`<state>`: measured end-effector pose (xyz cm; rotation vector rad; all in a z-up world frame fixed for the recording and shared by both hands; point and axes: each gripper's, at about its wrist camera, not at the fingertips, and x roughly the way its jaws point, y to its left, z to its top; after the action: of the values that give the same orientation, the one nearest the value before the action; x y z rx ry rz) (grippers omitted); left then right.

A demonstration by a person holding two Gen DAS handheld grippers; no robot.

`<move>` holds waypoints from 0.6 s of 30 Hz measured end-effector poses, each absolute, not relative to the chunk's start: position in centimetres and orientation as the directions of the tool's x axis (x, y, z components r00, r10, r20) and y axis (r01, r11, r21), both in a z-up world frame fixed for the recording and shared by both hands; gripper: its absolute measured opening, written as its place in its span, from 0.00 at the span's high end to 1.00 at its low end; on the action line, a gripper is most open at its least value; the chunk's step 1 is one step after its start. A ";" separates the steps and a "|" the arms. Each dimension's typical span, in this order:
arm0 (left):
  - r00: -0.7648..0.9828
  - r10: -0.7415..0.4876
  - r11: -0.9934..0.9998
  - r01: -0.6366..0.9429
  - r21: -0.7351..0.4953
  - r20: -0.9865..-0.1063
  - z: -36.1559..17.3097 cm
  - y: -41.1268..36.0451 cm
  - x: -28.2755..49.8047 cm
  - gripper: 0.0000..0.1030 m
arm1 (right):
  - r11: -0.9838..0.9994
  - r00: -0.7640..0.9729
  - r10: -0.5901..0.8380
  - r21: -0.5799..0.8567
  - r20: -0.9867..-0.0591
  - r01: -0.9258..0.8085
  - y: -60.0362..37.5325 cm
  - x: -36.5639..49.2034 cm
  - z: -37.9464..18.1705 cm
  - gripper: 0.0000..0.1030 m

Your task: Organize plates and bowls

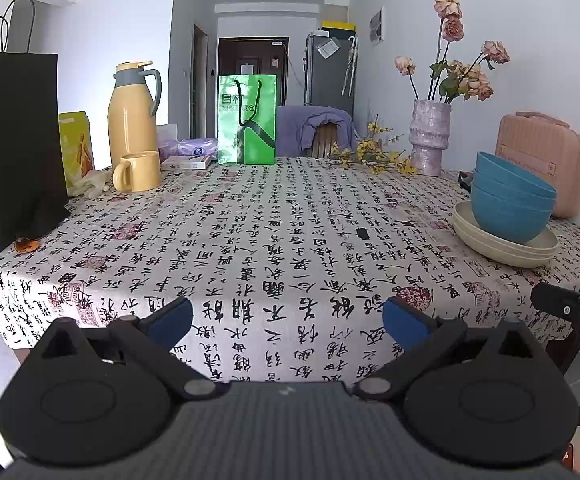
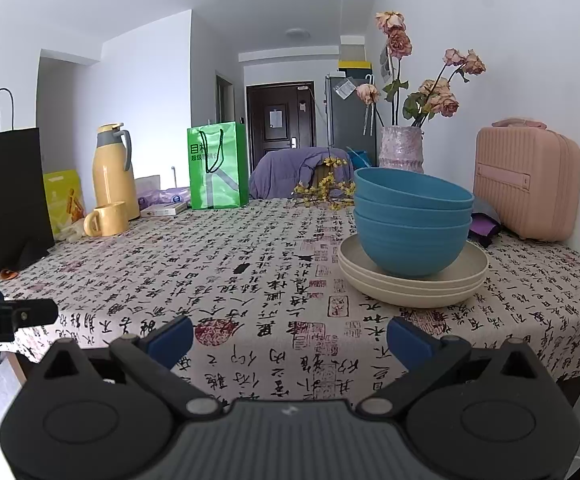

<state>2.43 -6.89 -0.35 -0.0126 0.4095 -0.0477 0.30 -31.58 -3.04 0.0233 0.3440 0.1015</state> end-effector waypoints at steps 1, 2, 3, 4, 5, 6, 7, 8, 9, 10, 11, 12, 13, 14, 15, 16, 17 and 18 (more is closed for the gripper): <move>0.916 -0.049 0.999 0.044 -0.022 -0.398 -0.3 -6.9 2.4 0.00 | 0.995 0.937 0.102 0.040 -0.335 -0.094 -31.6 0.3 -3.0 0.00; 0.916 -0.049 0.999 0.044 -0.021 -0.397 -0.4 -6.9 2.4 0.00 | 0.995 0.937 0.101 0.040 -0.335 -0.092 -31.6 0.3 -3.0 0.00; 0.916 -0.049 0.999 0.044 -0.021 -0.397 -0.4 -6.9 2.4 0.00 | 0.995 0.937 0.099 0.041 -0.335 -0.090 -31.6 0.3 -3.0 0.00; 0.917 -0.049 0.999 0.044 -0.021 -0.397 -0.4 -6.9 2.4 0.00 | 0.995 0.937 0.100 0.042 -0.336 -0.091 -31.6 0.3 -3.0 0.00; 0.917 -0.049 0.999 0.045 -0.020 -0.396 -0.4 -6.9 2.4 0.00 | 0.995 0.936 0.102 0.044 -0.336 -0.093 -31.6 0.3 -3.0 0.00; 0.917 -0.049 0.999 0.045 -0.019 -0.395 -0.4 -6.9 2.4 0.00 | 0.995 0.936 0.104 0.044 -0.336 -0.095 -31.6 0.3 -3.0 0.00; 0.918 -0.050 0.999 0.046 -0.018 -0.395 -0.4 -6.9 2.4 0.00 | 0.994 0.936 0.105 0.043 -0.335 -0.096 -31.6 0.3 -3.0 0.00; 0.918 -0.051 0.999 0.048 -0.018 -0.394 -0.4 -6.9 2.4 0.00 | 0.994 0.937 0.105 0.042 -0.335 -0.096 -31.6 0.3 -3.0 0.00; 0.918 -0.051 0.999 0.047 -0.018 -0.394 -0.4 -6.9 2.4 0.00 | 0.994 0.937 0.105 0.042 -0.334 -0.097 -31.5 0.3 -3.0 0.00; 0.918 -0.050 0.999 0.047 -0.018 -0.394 -0.4 -6.9 2.4 0.00 | 0.994 0.937 0.105 0.042 -0.333 -0.096 -31.5 0.2 -3.0 0.00; 0.918 -0.050 0.999 0.047 -0.017 -0.394 -0.4 -6.9 2.4 0.00 | 0.995 0.937 0.104 0.042 -0.333 -0.096 -31.5 0.2 -3.0 0.00; 0.918 -0.050 0.999 0.047 -0.018 -0.395 -0.4 -6.9 2.4 0.00 | 0.995 0.937 0.104 0.043 -0.334 -0.095 -31.5 0.2 -3.0 0.00; 0.917 -0.050 0.999 0.047 -0.018 -0.395 -0.5 -6.9 2.4 0.00 | 0.995 0.937 0.103 0.044 -0.334 -0.094 -31.5 0.2 -3.0 0.00; 0.917 -0.050 0.999 0.047 -0.017 -0.395 -0.4 -6.9 2.4 0.00 | 0.995 0.937 0.103 0.044 -0.335 -0.094 -31.5 0.3 -3.0 0.00; 0.918 -0.050 0.999 0.047 -0.017 -0.394 -0.4 -6.9 2.4 0.00 | 0.995 0.937 0.104 0.044 -0.335 -0.094 -31.5 0.3 -3.0 0.00; 0.918 -0.050 0.999 0.047 -0.018 -0.394 -0.4 -6.9 2.4 0.00 | 0.995 0.937 0.103 0.044 -0.334 -0.094 -31.5 0.3 -3.0 0.00; 0.918 -0.050 0.999 0.047 -0.017 -0.394 -0.4 -6.9 2.4 0.00 | 0.995 0.937 0.103 0.043 -0.335 -0.094 -31.5 0.3 -3.0 0.00; 0.918 -0.049 0.999 0.046 -0.017 -0.394 -0.4 -6.9 2.4 0.00 | 0.995 0.937 0.103 0.044 -0.335 -0.093 -31.5 0.3 -3.0 0.00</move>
<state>2.38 -6.93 -0.44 -0.0078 0.4058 -0.0492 0.25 -31.49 -2.97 0.0279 0.3433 0.1002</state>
